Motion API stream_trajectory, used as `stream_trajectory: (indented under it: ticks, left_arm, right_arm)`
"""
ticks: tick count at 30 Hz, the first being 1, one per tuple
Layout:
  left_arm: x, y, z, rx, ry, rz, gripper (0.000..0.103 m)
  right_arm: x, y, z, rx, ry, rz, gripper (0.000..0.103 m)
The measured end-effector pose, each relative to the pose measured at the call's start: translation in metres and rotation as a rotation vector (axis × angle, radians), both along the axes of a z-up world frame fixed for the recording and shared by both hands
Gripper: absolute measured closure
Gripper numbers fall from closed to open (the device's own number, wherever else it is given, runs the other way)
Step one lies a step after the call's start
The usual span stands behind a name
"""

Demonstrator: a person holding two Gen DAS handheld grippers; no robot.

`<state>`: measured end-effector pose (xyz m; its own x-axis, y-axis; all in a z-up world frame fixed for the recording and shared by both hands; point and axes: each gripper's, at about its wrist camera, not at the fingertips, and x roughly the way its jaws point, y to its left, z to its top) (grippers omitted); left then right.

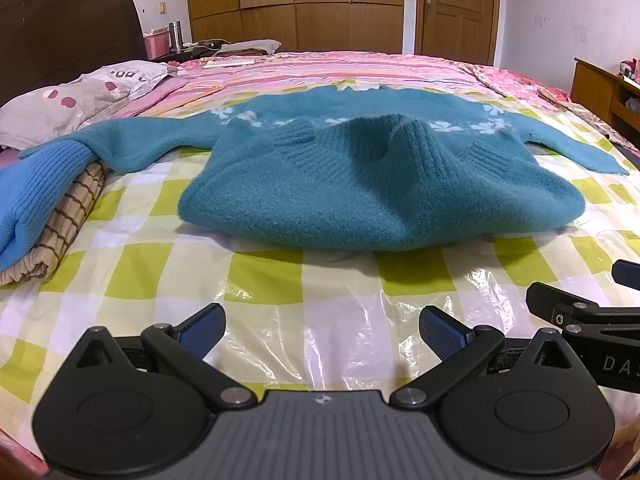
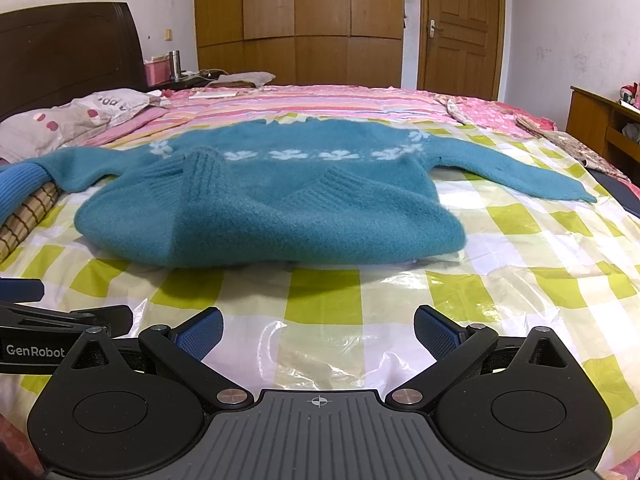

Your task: Fold small clothes

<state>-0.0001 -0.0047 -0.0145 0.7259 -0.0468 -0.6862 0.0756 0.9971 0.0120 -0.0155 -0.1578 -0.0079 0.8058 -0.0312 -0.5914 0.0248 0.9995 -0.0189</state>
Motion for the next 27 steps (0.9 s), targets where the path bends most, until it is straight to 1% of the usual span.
stream_trajectory:
  ticks: [20,27]
  left_arm:
    - [0.0008,0.0007,-0.0023,-0.008,0.009,-0.004,0.0]
    - [0.0003,0.0031,0.0015,-0.02,-0.001,-0.01,0.0]
  right_arm:
    - [0.0002,0.0027,-0.0011,0.0,0.001,0.013,0.005]
    - [-0.0005,0.0034,-0.0014,0.007,0.001,0.018,0.008]
